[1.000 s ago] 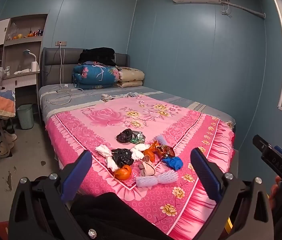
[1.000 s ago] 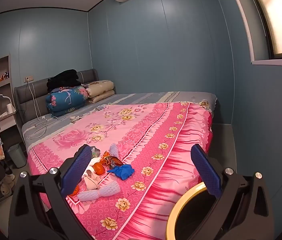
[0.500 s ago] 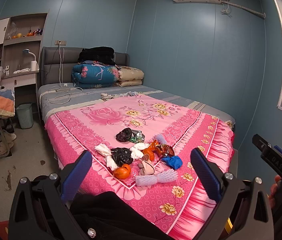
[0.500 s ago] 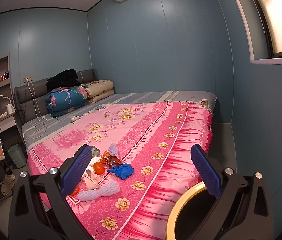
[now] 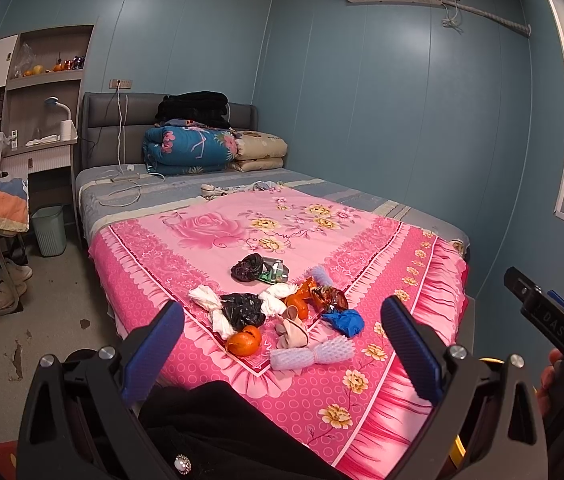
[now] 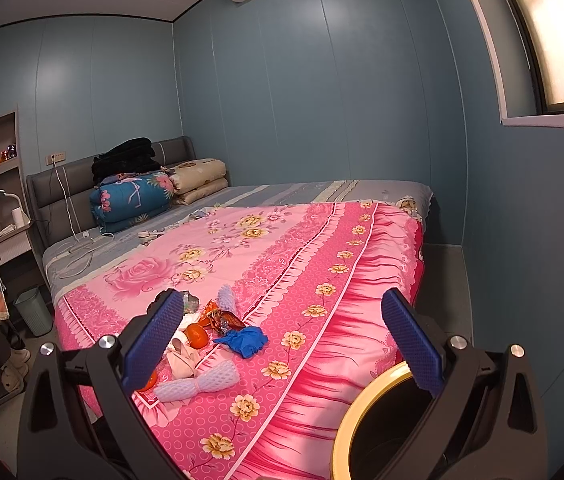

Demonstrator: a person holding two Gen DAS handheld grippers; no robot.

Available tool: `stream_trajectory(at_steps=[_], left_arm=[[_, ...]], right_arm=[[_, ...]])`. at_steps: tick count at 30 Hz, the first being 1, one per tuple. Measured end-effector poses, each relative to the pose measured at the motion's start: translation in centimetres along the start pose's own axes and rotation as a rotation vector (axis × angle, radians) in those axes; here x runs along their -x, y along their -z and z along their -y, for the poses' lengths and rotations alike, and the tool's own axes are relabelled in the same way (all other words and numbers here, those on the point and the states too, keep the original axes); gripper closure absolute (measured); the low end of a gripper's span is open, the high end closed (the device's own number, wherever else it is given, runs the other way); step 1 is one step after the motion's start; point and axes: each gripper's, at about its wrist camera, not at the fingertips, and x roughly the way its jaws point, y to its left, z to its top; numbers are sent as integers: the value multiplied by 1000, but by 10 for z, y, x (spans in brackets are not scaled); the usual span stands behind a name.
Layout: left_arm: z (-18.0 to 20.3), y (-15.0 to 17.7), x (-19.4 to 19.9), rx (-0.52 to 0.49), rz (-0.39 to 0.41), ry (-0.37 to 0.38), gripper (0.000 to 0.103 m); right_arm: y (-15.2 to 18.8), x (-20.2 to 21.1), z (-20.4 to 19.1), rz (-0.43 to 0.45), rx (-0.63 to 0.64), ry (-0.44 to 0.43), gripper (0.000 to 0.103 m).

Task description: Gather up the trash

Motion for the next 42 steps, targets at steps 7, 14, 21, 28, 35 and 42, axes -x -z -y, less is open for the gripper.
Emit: stream_trajectory(at_steps=[7,14,21,28,35,42], left_arm=[[0,4,2,1,-3,2,8],[0,4,2,0,-4,2,8],[0,4,1,0,-7,2,8],[1,1,1,-2,-12,6,8],[2,0,1,-3,-12,5,8],[2,-1,2,-5,-11,6,8]], right_arm=[[2,0,-1,-1,0,0,8],[1,3,-4,-4,-1,-1,8],[1,-2,-2,-6,-4,4,8],[1,-2,-2,-6,-4,4,8],[-1,-1,0,-7,-8,4,8],[-1,-1,0,-8,-8,4,8]])
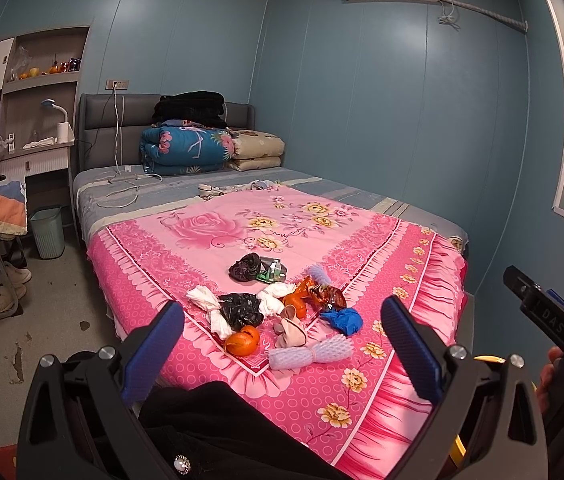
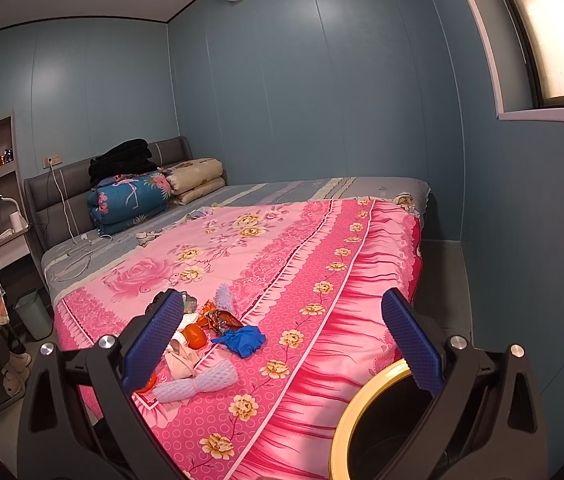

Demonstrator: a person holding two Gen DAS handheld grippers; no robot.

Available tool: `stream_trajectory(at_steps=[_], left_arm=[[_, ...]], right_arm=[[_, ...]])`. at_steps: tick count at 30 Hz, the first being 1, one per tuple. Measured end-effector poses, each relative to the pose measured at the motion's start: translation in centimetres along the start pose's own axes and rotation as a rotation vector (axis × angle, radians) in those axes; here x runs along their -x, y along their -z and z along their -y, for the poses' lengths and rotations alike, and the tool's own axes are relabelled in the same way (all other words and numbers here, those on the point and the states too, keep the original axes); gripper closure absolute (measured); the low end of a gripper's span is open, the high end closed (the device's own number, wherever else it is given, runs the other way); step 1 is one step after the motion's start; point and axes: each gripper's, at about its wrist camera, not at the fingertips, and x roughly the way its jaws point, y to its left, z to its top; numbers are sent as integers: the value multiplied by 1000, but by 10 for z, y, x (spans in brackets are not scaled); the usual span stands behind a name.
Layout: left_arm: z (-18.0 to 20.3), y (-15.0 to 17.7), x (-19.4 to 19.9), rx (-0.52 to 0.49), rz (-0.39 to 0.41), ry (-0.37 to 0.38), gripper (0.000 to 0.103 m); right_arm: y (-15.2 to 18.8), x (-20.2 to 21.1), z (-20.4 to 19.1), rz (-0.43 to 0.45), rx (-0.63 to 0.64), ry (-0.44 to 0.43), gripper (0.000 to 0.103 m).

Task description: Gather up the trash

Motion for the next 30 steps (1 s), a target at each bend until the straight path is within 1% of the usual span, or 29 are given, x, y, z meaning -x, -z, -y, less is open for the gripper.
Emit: stream_trajectory(at_steps=[21,25,27,30], left_arm=[[-1,-3,1,-1,-4,0,8],[-7,-5,-7,-1,-44,-12,8],[-11,-7,-16,-14,-78,-13,8],[-22,-6,-30,-14,-100,-35,8]], right_arm=[[1,-2,1,-9,-9,13,8],[2,-15,3,-36,-22,51,8],[3,-24,4,-60,-28,67,8],[4,-43,7,-91,-29,84,8]])
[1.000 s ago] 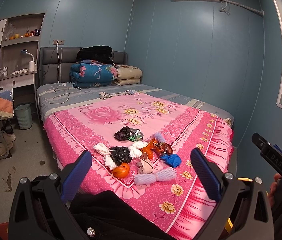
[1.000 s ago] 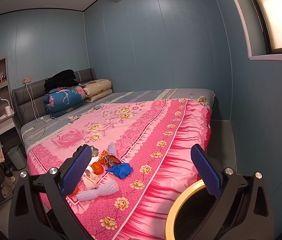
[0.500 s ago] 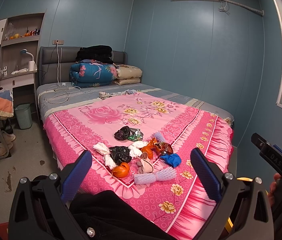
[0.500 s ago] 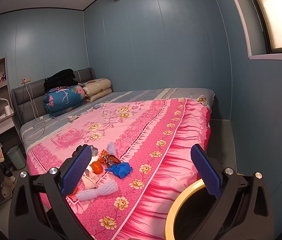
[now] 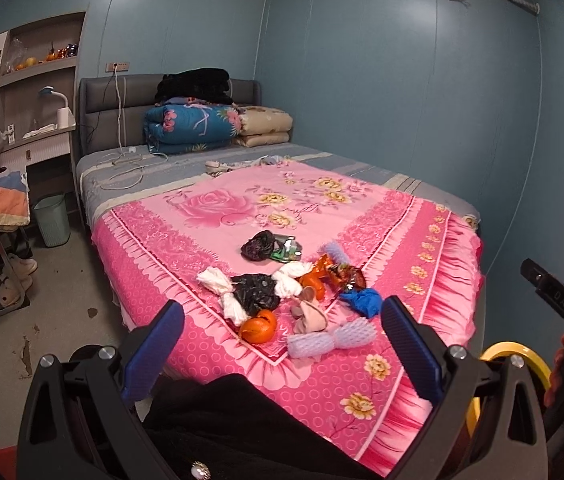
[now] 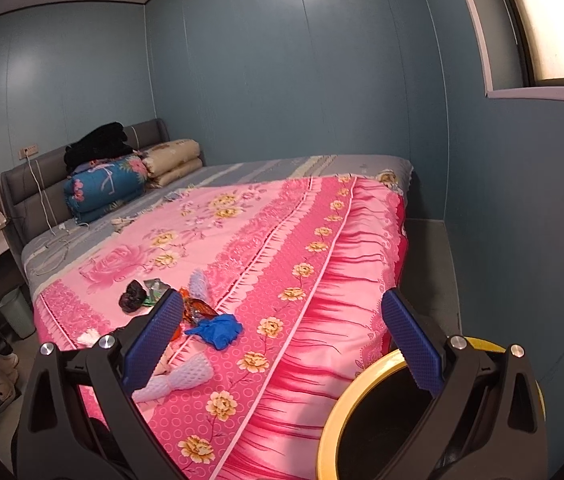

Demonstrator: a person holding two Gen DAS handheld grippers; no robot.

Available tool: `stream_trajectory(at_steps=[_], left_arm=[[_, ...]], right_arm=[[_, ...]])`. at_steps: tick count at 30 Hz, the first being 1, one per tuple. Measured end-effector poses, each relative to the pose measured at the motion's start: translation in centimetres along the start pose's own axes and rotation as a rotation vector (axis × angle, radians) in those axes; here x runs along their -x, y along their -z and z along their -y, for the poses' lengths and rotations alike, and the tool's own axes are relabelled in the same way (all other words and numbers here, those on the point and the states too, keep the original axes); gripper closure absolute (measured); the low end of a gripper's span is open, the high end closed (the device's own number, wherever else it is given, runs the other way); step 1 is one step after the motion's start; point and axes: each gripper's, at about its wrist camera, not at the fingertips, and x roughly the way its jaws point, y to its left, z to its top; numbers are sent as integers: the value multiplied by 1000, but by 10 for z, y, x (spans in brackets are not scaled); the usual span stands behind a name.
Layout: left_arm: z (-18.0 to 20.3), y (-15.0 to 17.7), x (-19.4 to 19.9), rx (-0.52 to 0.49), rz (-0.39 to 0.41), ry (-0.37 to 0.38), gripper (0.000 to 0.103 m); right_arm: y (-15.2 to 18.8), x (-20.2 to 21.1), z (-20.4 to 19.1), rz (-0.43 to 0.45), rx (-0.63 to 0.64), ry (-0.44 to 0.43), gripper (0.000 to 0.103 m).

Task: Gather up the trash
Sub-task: 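Lower the right tool to the blue glove while the left tool approaches the white tissue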

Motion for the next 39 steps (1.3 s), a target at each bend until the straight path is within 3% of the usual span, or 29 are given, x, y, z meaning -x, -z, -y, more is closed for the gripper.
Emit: stream_trajectory(at_steps=[6,11,16,22,28,31,39], left_arm=[[-22,0,-35,-13,-79,44,8],[-49,0,-77,4,-171,72,8],[-75,-3,-127,34,-250,4,8],[-102,-14,-202,30,-396,-111,8],[-121,-14,-259,58,-482,-177,8],[-132,-11,-287,109,-555,-163,8],[-139,-9,-316,148,-531,-194,8]], right_arm=[[-6,-46,-13,-88,47,-109,8],[-9,-87,-26,-213,-1,-219,8],[-5,-134,-49,-296,49,-188,8],[17,-206,-79,-475,157,-219,8],[45,-264,-101,-597,250,-164,8],[55,-287,-106,-651,260,-148,8],[67,-314,-118,-698,286,-153,8]])
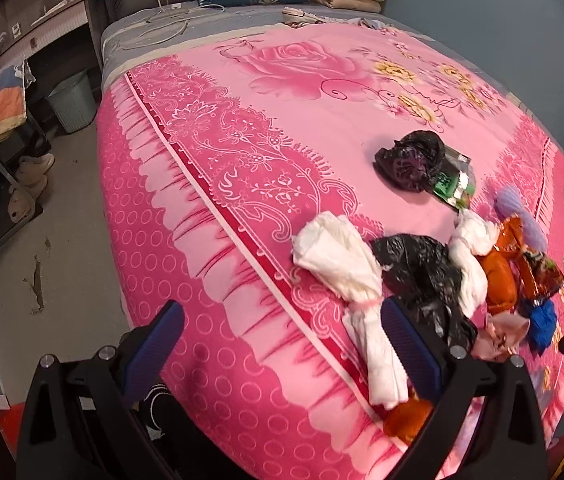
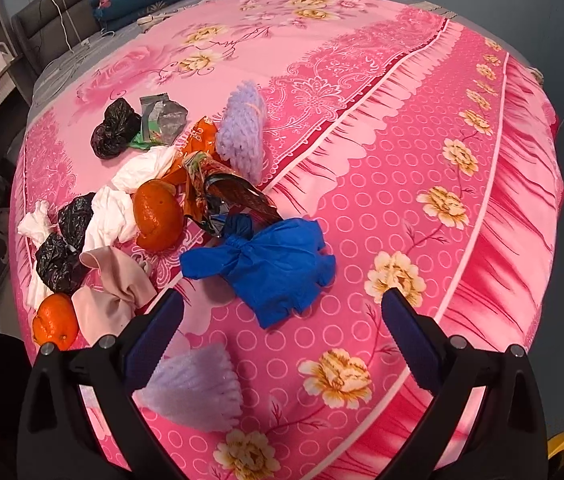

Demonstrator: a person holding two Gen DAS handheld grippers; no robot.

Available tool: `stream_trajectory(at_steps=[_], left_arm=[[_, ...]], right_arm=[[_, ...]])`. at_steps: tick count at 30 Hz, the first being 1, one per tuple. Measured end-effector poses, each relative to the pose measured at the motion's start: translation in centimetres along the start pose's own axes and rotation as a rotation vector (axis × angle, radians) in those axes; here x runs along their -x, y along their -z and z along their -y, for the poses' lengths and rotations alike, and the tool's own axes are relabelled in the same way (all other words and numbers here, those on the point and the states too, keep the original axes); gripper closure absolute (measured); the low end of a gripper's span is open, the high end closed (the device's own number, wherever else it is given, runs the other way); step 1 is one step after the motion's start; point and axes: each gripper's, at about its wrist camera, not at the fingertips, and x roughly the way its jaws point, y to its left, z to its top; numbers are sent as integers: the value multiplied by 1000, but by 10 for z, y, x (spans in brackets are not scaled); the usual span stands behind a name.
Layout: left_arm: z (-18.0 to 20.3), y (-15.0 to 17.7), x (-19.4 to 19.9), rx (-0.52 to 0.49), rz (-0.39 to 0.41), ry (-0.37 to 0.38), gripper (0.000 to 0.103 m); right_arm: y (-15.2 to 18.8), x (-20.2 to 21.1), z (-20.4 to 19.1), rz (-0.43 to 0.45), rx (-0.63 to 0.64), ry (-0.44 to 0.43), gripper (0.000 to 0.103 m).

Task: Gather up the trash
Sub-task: 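Lower the right tool to the blue glove while the left tool approaches the white tissue, then close the right gripper on the blue glove while the left gripper closes on the white tissue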

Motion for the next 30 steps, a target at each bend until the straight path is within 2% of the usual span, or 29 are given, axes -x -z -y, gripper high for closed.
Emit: stream_trajectory(at_steps=[8,10,13,19,20,23,25,28,30], left_arm=[[6,-6,-32,9,-48,0,8],[3,-8,-39,42,-56,30,8],[6,-7,-44,44,-65,113,8],[6,-1,-57,80,-94,153,8],[6,0,-57,81,-90,160,9],[10,0,-56,45,-58,154,12],[10,-1,-56,37,-49,166,12],[9,-2,-58,34,-49,167,30],[4,-1,-57,51,-42,164,44]], right_arm=[[-9,-20,-8,-22,25,-17,8],[-10,-25,-8,-36,26,-20,8],[-12,-30,-11,-49,34,-25,8],[-12,-37,-11,-66,39,-23,9],[-13,-38,-11,-69,36,-24,10],[-15,-44,-11,-84,34,-12,24],[-15,-48,-11,-95,30,-17,24],[-14,-52,-15,-107,42,-3,36],[-15,-54,-16,-107,39,2,48]])
